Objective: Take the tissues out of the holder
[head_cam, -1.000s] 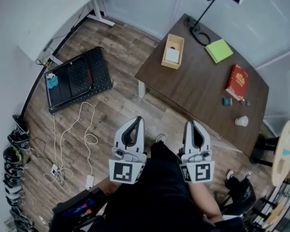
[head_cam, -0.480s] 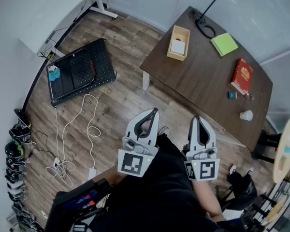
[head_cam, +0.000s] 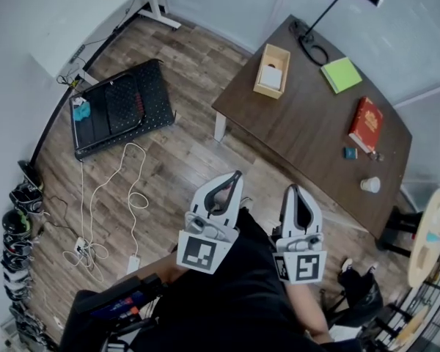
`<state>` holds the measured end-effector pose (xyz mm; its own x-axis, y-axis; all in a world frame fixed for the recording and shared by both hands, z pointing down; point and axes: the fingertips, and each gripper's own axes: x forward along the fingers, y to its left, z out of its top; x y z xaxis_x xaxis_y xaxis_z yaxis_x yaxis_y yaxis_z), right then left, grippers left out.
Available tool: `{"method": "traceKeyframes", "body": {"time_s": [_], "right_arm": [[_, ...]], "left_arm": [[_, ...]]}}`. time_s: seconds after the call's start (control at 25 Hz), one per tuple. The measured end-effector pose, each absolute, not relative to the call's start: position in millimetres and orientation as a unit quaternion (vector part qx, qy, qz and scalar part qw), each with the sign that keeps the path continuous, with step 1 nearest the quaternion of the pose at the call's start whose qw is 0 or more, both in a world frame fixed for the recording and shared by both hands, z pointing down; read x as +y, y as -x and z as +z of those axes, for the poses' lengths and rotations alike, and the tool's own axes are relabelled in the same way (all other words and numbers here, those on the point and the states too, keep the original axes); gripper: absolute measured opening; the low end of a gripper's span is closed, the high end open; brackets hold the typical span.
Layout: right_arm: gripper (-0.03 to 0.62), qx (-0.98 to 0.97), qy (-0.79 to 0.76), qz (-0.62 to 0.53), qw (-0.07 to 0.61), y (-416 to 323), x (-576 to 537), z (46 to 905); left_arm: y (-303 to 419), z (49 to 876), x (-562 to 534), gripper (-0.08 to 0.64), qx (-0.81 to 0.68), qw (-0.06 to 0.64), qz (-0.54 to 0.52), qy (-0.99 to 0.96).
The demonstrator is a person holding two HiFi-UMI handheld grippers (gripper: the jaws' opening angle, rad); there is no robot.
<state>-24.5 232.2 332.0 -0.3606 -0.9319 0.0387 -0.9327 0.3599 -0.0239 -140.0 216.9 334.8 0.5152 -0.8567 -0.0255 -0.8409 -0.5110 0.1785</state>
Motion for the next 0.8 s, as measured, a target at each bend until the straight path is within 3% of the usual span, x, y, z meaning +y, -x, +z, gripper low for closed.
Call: {"method": "traceKeyframes", "body": {"time_s": [0.24,0.8], "right_arm": [[0.009,-0.827,-0.562,0.005,-0.01,8,211,315],[0.009,-0.801,-0.595,0.012,-0.066,-135,174,310]], "left_arm": [[124,322,196,-0.002,-0.504,0.061,-0.051,-0.86],[-7,319,161,-0.002,-0.489,0.027,-0.029,-0.871]]}}
